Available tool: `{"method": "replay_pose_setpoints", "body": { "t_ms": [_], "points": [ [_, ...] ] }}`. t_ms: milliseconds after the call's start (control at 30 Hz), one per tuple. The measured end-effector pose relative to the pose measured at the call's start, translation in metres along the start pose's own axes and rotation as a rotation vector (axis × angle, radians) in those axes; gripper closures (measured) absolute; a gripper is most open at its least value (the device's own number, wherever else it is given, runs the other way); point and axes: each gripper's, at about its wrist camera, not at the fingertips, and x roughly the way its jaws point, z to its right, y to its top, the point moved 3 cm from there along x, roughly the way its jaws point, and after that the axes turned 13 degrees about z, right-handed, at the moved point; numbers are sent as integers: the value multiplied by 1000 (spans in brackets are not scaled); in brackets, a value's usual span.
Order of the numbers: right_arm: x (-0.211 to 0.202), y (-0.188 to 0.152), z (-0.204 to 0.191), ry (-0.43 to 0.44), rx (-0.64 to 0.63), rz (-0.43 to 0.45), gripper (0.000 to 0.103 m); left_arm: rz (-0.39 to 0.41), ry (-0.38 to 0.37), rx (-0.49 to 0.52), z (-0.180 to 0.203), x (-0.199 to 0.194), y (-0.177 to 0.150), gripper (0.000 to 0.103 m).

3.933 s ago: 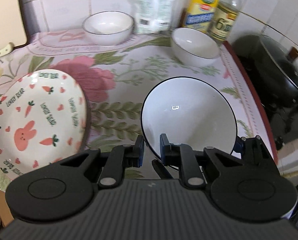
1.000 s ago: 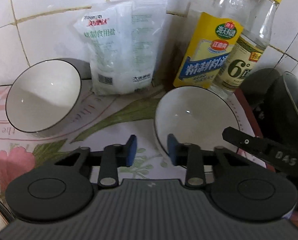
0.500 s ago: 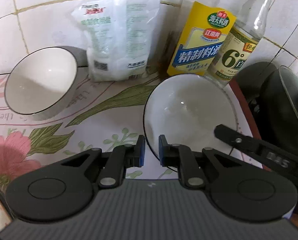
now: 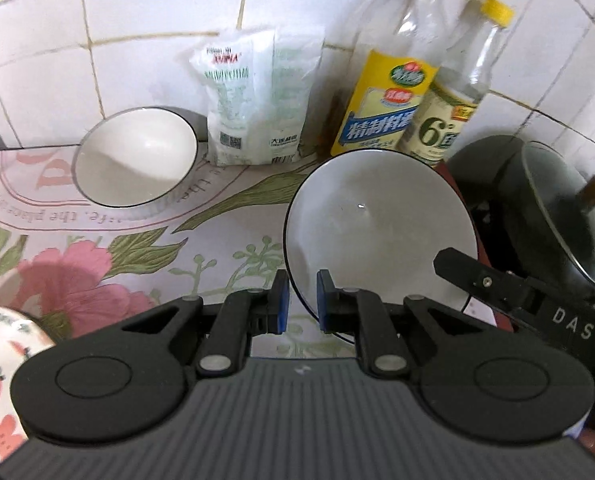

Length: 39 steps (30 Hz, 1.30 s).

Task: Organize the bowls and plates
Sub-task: 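Carry the second bowl with both tools and lower it into the first bowl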

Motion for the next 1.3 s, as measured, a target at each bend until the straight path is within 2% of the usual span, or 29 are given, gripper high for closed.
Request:
{"method": "replay_pose_setpoints", "body": {
  "t_ms": [233,400,533,667,1000,1300],
  "points": [
    [-47,1,-27,19,-26,8,81,17,7,11,4,-58,-2,90],
    [-77,-11,-47,39,-86,-1,81,27,12,9,-2,-92,-9,90],
    [-93,-26,-53,48,-83,-14,81,12,9,10,-9,-110,-20,90],
    [-101,-41,-55,51,-81,-33,81,10,40,8,-12,-120,-34,90],
    [-94,-77,-53,22,-120,-99,81,-21,89,-3,-30,-113,-61,90],
    [-67,-85,-55,-10,-231,-151,81,-109,96,44,-38,-81,-70,90]
  ]
}}
